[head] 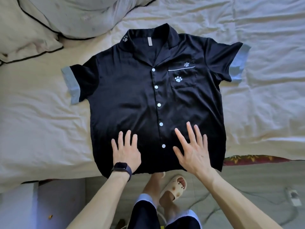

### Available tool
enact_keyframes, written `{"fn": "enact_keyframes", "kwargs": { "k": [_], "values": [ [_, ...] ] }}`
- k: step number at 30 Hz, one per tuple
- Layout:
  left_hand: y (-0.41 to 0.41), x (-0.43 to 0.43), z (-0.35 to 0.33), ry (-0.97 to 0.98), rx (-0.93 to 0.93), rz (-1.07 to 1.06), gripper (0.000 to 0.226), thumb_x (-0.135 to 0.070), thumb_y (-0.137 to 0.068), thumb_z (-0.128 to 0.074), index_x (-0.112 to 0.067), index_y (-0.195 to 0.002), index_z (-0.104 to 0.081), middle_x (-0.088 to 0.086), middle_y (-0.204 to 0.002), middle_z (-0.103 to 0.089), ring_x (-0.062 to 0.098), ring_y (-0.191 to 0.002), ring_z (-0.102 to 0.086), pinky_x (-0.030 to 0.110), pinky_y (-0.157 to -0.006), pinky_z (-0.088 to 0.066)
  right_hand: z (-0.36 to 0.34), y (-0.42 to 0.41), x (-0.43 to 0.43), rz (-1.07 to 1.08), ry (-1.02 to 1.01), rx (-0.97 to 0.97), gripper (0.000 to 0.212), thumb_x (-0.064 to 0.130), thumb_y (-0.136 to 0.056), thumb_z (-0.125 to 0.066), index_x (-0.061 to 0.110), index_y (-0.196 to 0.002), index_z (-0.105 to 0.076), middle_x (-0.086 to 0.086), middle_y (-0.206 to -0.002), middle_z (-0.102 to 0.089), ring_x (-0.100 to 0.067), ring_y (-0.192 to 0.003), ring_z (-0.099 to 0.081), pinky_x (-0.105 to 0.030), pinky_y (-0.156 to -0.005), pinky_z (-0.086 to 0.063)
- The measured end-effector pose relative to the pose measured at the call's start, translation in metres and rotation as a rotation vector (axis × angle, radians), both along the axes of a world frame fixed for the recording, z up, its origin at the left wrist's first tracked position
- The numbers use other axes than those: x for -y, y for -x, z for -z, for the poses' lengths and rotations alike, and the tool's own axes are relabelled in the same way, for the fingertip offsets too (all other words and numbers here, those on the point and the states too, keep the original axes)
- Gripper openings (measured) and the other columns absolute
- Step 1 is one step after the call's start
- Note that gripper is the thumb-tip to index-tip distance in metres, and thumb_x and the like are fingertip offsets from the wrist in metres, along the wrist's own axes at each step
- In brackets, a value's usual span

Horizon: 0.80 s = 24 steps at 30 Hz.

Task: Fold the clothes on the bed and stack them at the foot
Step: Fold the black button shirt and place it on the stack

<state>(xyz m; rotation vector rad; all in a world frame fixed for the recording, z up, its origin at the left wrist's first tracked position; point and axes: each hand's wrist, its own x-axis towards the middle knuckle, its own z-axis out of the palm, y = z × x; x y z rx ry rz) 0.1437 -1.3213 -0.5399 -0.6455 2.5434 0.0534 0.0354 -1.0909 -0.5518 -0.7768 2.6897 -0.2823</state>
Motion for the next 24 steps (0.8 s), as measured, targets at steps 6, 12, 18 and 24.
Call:
{"fn": "enact_keyframes", "kwargs": {
  "k": [6,12,18,24],
  "values": [
    [0.060,0.000,0.025,-0.185,0.071,0.189,0.071,-0.063,-0.098,-0.026,-0.047,-0.155,0.014,-0.009,-0.164,0.026,0.027,-0.152,0.021,0.072,-0.113,-0.002,0.016,0.026,-0.008,-0.082,-0.189,0.131,0.076,0.063,-0.094,-0.048,0.042,-0.161,-0.017,-0.007,-0.172,0.001,-0.040,-0.156,0.007,-0.075,-0.114,-0.018],
    [0.077,0.017,0.026,-0.150,0.278,0.226,0.064,-0.063,-0.100,-0.021,-0.041,-0.158,-0.005,0.000,-0.169,0.001,0.030,-0.154,-0.002,0.061,-0.113,-0.020,0.002,0.060,-0.010,-0.171,-0.246,0.369,0.066,0.065,-0.098,-0.042,0.048,-0.158,-0.021,0.003,-0.171,-0.010,-0.032,-0.156,-0.009,-0.058,-0.116,-0.028],
    [0.203,0.007,0.000,0.014,0.090,0.247,0.045,-0.047,-0.100,-0.037,-0.021,-0.136,-0.044,-0.001,-0.125,-0.058,0.026,-0.113,-0.053,0.040,-0.087,-0.039,-0.030,0.173,-0.020,0.736,0.375,0.603,0.055,0.054,-0.092,-0.065,0.028,-0.139,-0.053,0.013,-0.119,-0.065,0.001,-0.098,-0.062,-0.021,-0.081,-0.049],
    [0.342,-0.052,0.009,-0.221,-0.076,0.316,0.062,-0.048,-0.100,-0.044,-0.023,-0.155,-0.029,0.004,-0.161,-0.029,0.024,-0.149,-0.023,0.045,-0.119,-0.023,-0.012,0.306,-0.054,1.361,0.757,0.735,0.049,0.042,-0.089,-0.075,0.014,-0.121,-0.050,0.004,-0.096,-0.057,-0.014,-0.090,-0.061,-0.032,-0.080,-0.053]
  ]
}}
